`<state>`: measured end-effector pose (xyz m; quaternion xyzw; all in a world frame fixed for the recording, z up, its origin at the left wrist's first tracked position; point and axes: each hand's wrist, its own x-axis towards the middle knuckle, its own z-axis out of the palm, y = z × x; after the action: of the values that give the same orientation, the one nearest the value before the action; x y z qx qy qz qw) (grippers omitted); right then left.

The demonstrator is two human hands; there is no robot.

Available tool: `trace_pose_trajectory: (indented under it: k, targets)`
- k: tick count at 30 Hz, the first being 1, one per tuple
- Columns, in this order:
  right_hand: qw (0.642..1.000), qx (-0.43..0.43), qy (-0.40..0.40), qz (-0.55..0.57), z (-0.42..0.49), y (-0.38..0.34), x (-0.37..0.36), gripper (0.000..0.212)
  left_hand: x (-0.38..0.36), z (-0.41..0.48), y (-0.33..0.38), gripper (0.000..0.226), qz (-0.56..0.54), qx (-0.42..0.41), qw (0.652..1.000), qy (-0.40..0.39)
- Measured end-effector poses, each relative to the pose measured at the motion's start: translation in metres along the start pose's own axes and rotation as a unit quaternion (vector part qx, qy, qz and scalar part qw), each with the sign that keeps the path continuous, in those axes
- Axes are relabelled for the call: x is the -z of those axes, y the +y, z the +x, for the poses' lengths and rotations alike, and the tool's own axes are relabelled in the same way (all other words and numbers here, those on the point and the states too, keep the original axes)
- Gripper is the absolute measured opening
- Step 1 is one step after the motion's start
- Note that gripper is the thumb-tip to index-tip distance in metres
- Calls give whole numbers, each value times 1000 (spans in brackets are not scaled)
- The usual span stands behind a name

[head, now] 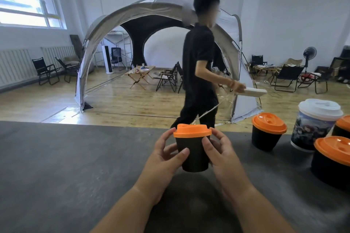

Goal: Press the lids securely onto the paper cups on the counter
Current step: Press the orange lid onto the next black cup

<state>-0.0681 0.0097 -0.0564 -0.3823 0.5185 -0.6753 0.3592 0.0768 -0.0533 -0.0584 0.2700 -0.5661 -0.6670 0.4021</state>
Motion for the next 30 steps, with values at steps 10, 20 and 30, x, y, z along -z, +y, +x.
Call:
trace_pose_trajectory:
  k: [10, 20, 30]
  targets:
    - [999, -12, -32, -29, -6, -2, -7, 64, 3, 2, -7, 85, 86, -12, 996, 21]
    - [995, -62, -33, 69, 0, 2, 6, 52, 3, 3, -9, 60, 66, -17, 998, 2]
    - [994, -26, -34, -98, -3, 5, 1, 34, 2, 1, -12, 75, 161, -5, 986, -38]
